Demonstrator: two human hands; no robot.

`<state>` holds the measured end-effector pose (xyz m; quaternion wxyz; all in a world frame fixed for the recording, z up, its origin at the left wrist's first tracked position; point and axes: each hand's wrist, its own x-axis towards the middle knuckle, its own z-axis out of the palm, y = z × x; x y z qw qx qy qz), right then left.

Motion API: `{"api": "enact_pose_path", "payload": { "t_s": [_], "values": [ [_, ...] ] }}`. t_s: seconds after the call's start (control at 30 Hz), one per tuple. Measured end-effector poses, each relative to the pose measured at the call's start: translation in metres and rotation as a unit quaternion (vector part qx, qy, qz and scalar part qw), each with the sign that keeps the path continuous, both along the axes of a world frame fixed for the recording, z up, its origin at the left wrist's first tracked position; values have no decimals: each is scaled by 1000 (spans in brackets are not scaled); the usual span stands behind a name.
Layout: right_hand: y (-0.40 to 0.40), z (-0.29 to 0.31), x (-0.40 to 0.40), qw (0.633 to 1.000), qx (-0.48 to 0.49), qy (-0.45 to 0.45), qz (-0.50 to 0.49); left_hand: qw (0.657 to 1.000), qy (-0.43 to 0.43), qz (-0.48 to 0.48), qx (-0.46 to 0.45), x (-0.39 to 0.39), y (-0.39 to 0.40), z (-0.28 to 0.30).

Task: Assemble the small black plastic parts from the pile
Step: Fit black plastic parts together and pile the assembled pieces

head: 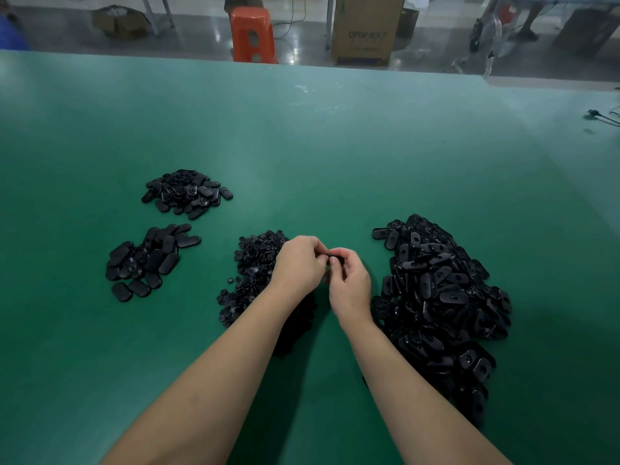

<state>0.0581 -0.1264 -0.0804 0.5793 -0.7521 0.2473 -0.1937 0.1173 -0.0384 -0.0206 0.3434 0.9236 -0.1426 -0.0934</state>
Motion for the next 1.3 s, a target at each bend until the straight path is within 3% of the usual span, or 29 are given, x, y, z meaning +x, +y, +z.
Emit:
{"api": "enact_pose_path", "payload": {
  "t_s": [0.27, 0.33, 0.4, 0.47, 0.57, 0.7, 0.93, 1.13, 1.3],
  "values": [
    [2, 2, -2, 1000, -22, -6, -3, 999, -27, -32, 16, 0, 2, -3],
    [2, 3, -2, 1000, -22, -10, 2, 990, -89, -67, 83, -1, 2, -3],
    [3, 3, -2, 1000, -11, -11, 8, 956, -192, -106, 196, -5, 2, -2],
    [2, 4, -1, 1000, 0, -5, 3, 932, -248, -113, 238, -9, 4, -1],
    [4, 4, 0, 1000, -3, -1, -6, 943, -262, -64, 194, -9, 19, 2],
    [6, 3, 0, 1000, 0, 12, 4, 967, -198, 93, 128, 11, 78, 2],
    [7, 3, -1, 999, -29, 18, 9, 941, -126, 305, 76, 43, 191, -5],
    [6, 4, -2, 999, -40, 23, 10, 937, -98, 324, 85, 44, 213, -9],
    [6, 5, -2, 998, -49, 29, 11, 960, -164, 222, 41, 25, 177, -21]
  ]
}}
